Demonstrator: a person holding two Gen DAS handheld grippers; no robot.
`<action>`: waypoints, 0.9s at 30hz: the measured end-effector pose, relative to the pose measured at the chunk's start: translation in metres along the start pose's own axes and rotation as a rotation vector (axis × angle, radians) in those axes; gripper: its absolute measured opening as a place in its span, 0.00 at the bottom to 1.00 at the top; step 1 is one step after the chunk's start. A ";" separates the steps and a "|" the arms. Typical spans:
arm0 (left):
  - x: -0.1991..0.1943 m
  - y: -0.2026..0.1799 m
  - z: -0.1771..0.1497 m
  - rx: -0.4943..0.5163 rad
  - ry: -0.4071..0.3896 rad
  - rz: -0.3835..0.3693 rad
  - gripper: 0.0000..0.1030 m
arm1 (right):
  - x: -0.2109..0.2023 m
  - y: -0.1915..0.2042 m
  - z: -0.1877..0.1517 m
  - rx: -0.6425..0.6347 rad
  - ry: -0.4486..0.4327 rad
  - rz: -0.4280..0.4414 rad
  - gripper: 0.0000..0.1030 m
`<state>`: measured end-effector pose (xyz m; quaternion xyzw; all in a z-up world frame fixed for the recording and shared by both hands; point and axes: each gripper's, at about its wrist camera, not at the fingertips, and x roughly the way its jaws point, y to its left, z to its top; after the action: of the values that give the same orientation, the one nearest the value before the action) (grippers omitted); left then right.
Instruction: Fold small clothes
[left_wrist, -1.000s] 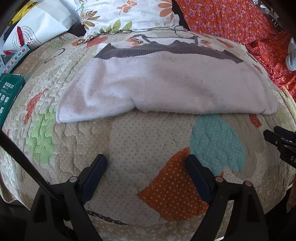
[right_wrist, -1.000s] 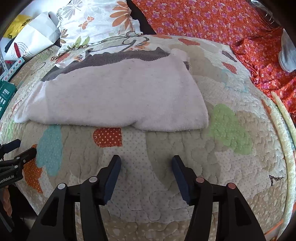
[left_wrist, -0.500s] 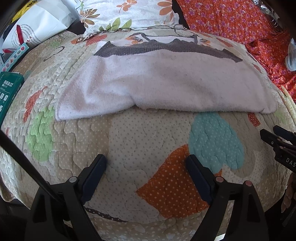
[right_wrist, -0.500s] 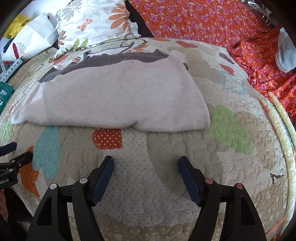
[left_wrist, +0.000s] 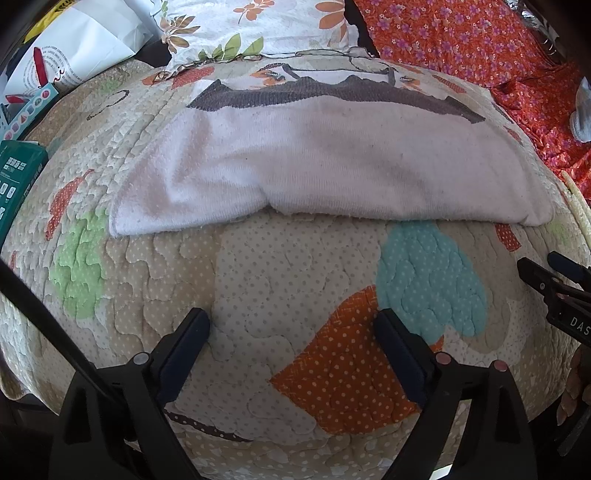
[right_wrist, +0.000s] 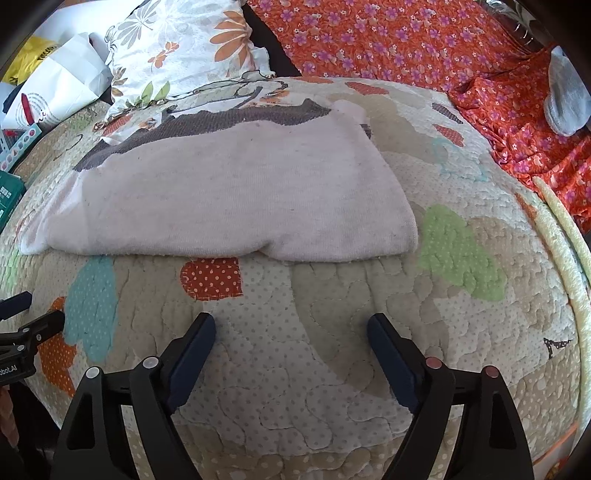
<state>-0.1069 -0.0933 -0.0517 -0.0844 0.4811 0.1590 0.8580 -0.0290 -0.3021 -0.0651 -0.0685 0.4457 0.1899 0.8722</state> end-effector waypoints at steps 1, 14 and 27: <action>0.000 0.000 0.000 0.000 0.000 0.000 0.89 | 0.000 0.000 0.000 0.000 0.000 0.000 0.87; -0.014 0.001 -0.006 -0.012 -0.022 -0.080 0.89 | 0.001 0.000 -0.001 0.006 -0.011 -0.006 0.92; -0.036 -0.003 0.000 0.038 -0.116 -0.025 0.89 | 0.002 0.002 -0.004 0.013 -0.029 -0.017 0.95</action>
<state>-0.1234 -0.1031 -0.0207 -0.0648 0.4323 0.1435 0.8879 -0.0319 -0.3007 -0.0691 -0.0640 0.4333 0.1805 0.8807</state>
